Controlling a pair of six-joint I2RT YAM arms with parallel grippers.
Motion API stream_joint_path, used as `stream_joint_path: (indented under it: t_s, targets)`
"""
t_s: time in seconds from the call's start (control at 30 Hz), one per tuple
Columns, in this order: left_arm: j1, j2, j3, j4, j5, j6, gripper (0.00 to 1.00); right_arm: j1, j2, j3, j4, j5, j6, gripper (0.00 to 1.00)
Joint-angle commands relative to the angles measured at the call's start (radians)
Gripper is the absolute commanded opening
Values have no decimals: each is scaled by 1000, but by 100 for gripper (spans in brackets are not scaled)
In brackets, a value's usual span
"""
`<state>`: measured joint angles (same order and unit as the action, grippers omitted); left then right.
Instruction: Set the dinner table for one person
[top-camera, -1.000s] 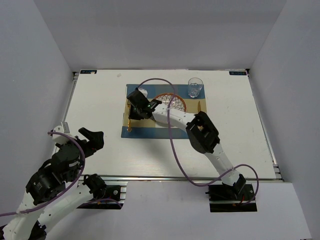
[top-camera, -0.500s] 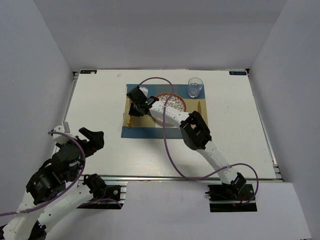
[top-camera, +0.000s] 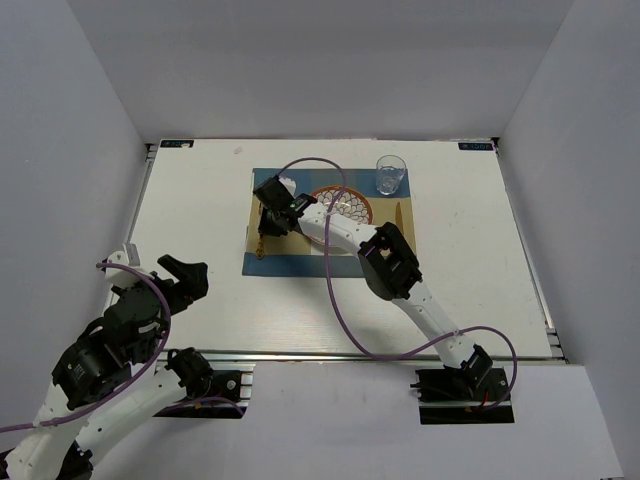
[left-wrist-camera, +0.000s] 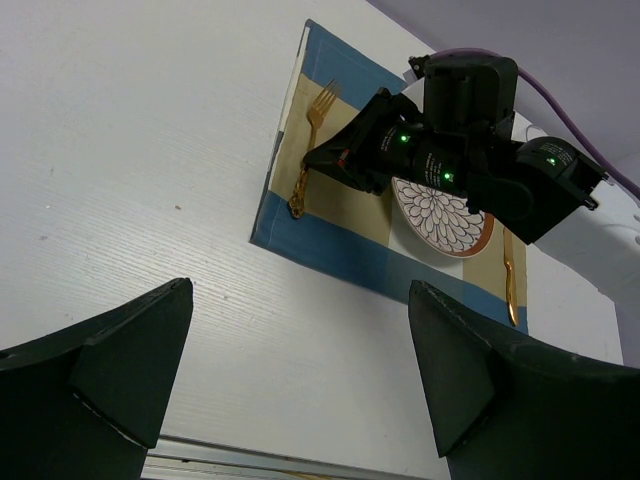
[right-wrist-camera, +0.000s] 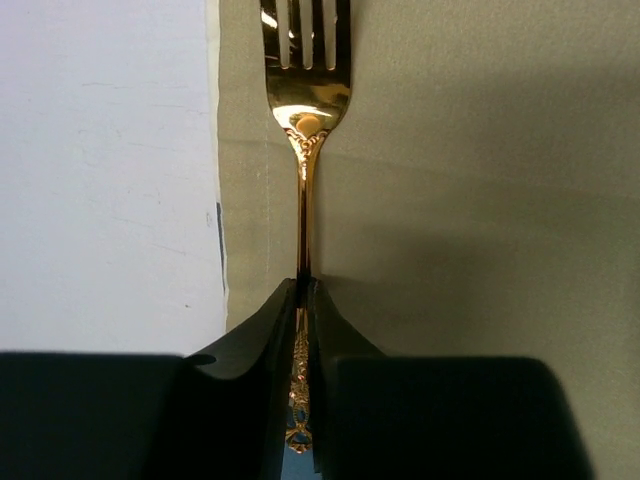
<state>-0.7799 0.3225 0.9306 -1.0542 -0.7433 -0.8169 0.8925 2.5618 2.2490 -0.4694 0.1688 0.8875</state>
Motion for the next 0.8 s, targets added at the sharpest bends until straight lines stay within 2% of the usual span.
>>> stream_joint_path:
  t_s: [0.0,0.03,0.07,0.17,0.23,0.27,0.4,0.43,0.57,0.63,0.67,0.7,0.73,0.77]
  targets:
    - [7,4,19,8,-1,-5,98,6,3,1,18,1,25,15]
    - [7,4,19,8,-1,-4,98,6,0,-3,17,5,31,19]
    - [7,7,19,8,1,-4,98,5,-5,-6,18,5,42,31]
    - [7,6,19,10,1,-4,98,9,-23,-14,26,11,45,43]
    - [7,4,19,8,-2,-4,98,8,-43,-8,23,6,41,47]
    - [7,3,19,8,-1,-4,98,11,-54,-9,23,5,38,70]
    - [7,0,19,6,-4,-5,98,17,-165,-28,32,11,-7,75]
    - [7,-2,19,5,-5,-7,98,17,-196,-66,41,8,-21,89]
    - [-4,9,27,-16,-14,-22,98,25,-414,-245,89,56,-117,89]
    - [-13,12,30,-29,-22,-42,98,22,-573,-357,94,104,-192,89]
    - [-13,10,33,-39,-27,-47,98,20,-634,-491,97,122,-217,89]
    - [-13,10,33,-41,-28,-51,98,17,-761,-567,118,141,-240,89]
    - [-13,9,33,-41,-31,-51,98,16,-822,-642,126,191,-264,89]
    - [-13,9,31,-40,-31,-50,98,14,-948,-777,127,219,-327,89]
